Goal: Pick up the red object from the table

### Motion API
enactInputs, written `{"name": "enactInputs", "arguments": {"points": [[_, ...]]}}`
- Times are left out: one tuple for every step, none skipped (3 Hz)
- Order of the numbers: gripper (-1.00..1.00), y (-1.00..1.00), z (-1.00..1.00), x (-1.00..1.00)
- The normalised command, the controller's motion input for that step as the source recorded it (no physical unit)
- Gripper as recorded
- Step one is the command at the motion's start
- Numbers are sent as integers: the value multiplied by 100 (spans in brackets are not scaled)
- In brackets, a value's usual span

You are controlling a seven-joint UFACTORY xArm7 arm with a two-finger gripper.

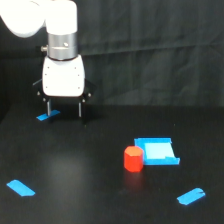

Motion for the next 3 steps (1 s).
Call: {"name": "enactInputs", "arguments": {"points": [[100, -82, -8, 88], [100, -85, -21, 97], [100, -88, -27, 95]]}}
